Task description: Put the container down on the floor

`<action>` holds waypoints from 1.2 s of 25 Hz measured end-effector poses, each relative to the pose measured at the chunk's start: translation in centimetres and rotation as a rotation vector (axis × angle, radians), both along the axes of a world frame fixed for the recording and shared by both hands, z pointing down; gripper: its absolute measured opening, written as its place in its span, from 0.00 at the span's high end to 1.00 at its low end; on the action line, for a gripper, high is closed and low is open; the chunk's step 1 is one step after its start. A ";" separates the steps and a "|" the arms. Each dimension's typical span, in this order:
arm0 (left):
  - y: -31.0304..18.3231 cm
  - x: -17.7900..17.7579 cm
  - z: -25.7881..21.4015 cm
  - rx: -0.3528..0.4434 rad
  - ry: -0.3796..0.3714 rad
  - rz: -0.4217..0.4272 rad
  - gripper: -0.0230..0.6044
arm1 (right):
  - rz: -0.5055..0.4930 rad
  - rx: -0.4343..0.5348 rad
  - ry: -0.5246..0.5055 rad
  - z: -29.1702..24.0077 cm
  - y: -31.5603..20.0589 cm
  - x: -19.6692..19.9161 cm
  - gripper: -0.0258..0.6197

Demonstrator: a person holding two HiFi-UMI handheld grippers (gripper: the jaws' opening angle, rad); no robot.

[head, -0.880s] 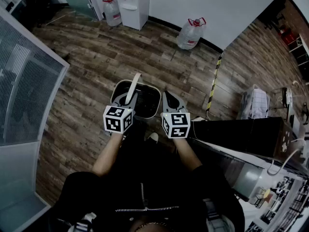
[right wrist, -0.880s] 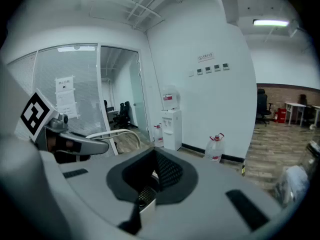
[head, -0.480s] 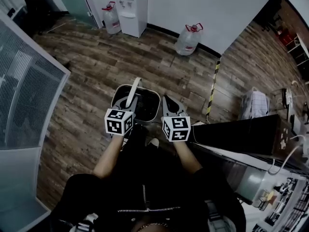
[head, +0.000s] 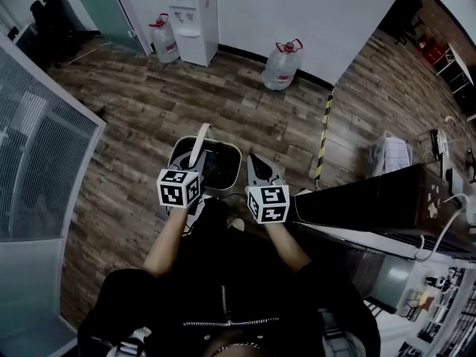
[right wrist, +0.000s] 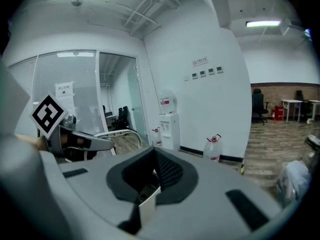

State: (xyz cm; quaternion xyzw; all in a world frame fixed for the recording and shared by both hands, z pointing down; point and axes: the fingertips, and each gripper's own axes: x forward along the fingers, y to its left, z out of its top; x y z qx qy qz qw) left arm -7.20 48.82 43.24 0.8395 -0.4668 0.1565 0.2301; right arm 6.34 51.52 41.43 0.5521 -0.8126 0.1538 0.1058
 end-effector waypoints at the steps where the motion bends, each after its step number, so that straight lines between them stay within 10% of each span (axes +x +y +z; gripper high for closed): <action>1: -0.1 0.2 0.0 0.000 0.002 0.002 0.94 | 0.002 -0.006 -0.001 0.1 0.0 0.1 0.94; 30: -18.2 -3.2 0.8 0.000 0.021 0.115 0.94 | 0.088 -0.032 0.021 -0.2 -18.2 -4.5 0.94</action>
